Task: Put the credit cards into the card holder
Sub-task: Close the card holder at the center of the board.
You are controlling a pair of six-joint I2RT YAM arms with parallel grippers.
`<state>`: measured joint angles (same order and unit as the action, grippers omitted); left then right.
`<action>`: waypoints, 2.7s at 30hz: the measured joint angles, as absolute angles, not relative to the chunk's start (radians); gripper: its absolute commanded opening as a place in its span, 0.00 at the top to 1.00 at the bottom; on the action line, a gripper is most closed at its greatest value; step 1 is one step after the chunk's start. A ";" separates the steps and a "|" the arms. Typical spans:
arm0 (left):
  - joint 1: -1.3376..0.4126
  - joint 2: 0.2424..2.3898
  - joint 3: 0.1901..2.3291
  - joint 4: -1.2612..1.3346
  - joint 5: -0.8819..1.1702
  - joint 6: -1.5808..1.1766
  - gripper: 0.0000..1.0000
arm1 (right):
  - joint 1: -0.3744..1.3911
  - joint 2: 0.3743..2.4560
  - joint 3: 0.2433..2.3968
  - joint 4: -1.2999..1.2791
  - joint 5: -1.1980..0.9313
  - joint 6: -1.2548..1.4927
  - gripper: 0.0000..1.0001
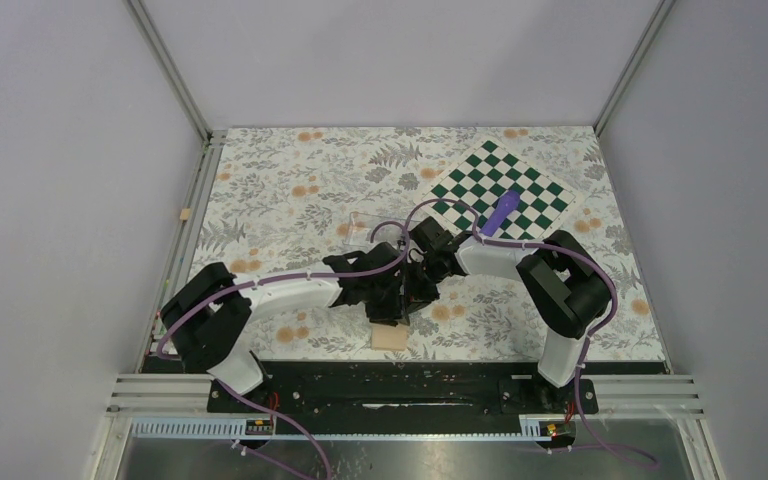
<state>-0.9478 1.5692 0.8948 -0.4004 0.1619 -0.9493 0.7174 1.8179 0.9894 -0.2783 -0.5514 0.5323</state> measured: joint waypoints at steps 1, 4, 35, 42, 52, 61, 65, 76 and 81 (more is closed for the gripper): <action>-0.948 1.571 0.897 -0.404 0.158 -0.949 0.63 | 0.717 1.818 0.989 -0.279 -0.551 0.532 0.91; -0.948 1.572 0.903 -0.412 0.144 -0.949 0.59 | 0.717 1.818 0.989 -0.278 -0.551 0.532 0.91; -0.911 1.513 0.807 -0.320 0.163 -0.984 0.86 | 0.717 1.820 0.989 -0.278 -0.561 0.532 0.91; -0.908 1.513 0.807 -0.301 0.180 -0.993 1.00 | 0.717 1.820 0.989 -0.278 -0.562 0.532 0.92; -0.907 1.512 0.807 -0.335 0.172 -0.976 1.00 | 0.717 1.820 0.989 -0.278 -0.561 0.532 0.91; -0.906 1.512 0.807 -0.365 0.152 -0.965 1.00 | 0.717 1.820 0.989 -0.278 -0.562 0.532 0.91; -0.906 1.514 0.807 -0.360 0.153 -0.964 1.00 | 0.717 1.820 0.989 -0.278 -0.562 0.532 0.90; -0.905 1.536 0.794 -0.323 0.160 -0.965 1.00 | 0.717 1.798 0.974 -0.277 -0.562 0.532 0.88; -0.904 1.541 0.794 -0.317 0.162 -0.965 1.00 | 0.717 1.747 0.961 -0.279 -0.562 0.532 0.88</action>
<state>-0.9035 1.5406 0.7937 -0.3168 0.1616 -0.9646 0.7174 1.7470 0.9611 -0.2794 -0.5621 0.5320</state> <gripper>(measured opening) 0.010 0.121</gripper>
